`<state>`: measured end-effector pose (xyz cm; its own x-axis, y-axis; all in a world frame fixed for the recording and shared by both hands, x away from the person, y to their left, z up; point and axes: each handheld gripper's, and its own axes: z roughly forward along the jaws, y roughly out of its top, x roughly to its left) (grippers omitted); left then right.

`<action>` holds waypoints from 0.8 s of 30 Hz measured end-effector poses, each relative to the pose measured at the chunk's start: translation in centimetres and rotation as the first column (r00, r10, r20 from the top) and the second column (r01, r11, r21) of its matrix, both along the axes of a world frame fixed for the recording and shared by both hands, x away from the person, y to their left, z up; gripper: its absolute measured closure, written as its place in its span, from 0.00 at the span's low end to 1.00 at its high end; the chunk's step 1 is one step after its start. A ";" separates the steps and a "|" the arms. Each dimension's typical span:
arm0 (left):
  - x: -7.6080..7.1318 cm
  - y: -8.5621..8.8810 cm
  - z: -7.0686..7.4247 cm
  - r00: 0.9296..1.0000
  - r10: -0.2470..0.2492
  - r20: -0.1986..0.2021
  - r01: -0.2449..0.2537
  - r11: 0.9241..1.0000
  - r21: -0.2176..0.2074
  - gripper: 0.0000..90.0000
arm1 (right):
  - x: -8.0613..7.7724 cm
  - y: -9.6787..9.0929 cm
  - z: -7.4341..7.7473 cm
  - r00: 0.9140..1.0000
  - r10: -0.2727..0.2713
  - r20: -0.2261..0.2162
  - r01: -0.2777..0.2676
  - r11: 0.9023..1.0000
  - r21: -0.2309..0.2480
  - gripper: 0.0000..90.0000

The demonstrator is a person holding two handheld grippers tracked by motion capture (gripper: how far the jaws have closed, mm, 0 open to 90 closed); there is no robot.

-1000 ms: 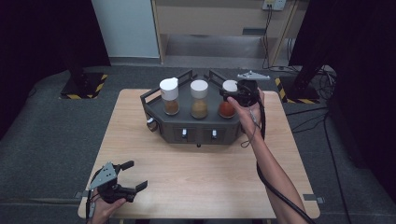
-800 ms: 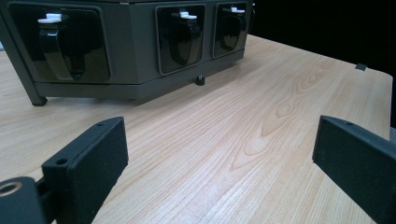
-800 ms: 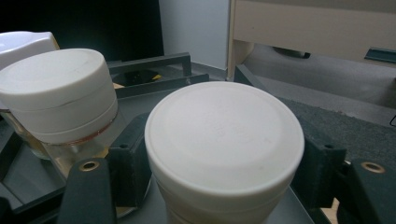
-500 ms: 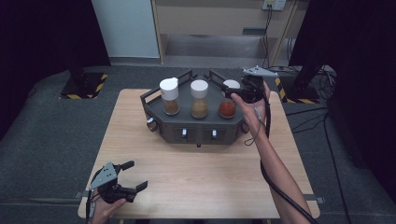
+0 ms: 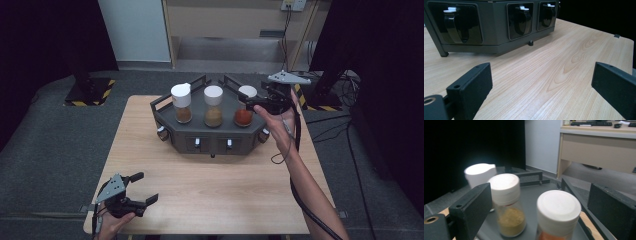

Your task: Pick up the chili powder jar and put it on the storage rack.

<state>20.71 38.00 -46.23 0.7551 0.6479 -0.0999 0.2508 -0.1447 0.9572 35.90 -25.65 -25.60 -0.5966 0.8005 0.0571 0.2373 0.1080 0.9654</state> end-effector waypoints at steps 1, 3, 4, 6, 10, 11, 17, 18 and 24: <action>0.0 0.0 0.0 1.000 0.000 0.000 0.000 1.000 0.002 0.03 | -0.3 -0.1 0.0 1.000 0.007 0.004 -0.007 1.000 0.001 0.06; 0.0 0.0 0.0 1.000 0.002 0.003 -0.002 1.000 0.001 0.03 | -1.0 -0.3 -0.1 1.000 0.019 0.013 -0.019 1.000 0.003 0.06; -0.1 0.1 0.0 1.000 0.005 0.002 -0.005 1.000 -0.001 0.03 | -1.3 -0.4 -0.2 1.000 0.024 0.019 -0.024 1.000 0.001 0.06; -0.1 0.1 0.0 1.000 0.007 0.000 -0.007 1.000 -0.007 0.03 | -2.0 -0.6 -0.3 0.999 0.038 0.026 -0.039 0.999 0.005 0.06; 0.0 0.1 0.0 1.000 0.006 0.000 -0.006 1.000 -0.006 0.03 | -3.4 -1.0 -0.3 0.997 0.060 0.053 -0.060 0.998 -0.002 0.06; 0.0 0.1 0.0 1.000 0.007 -0.002 -0.007 1.000 -0.007 0.03 | -3.7 -1.2 -0.4 0.996 0.068 0.055 -0.068 0.998 0.002 0.06; -0.1 0.2 -0.1 1.000 0.010 0.000 -0.010 1.000 -0.011 0.03 | -5.5 -2.1 -0.9 0.993 0.093 0.069 -0.094 0.995 0.013 0.06; 0.0 0.2 -0.1 1.000 0.010 -0.001 -0.010 1.000 -0.010 0.03 | -5.7 -2.2 -1.0 0.993 0.097 0.070 -0.099 0.995 0.018 0.06; -0.1 0.2 -0.1 1.000 0.009 0.002 -0.009 1.000 -0.011 0.03 | -7.4 -3.4 -2.0 0.993 0.108 0.055 -0.110 0.994 0.019 0.06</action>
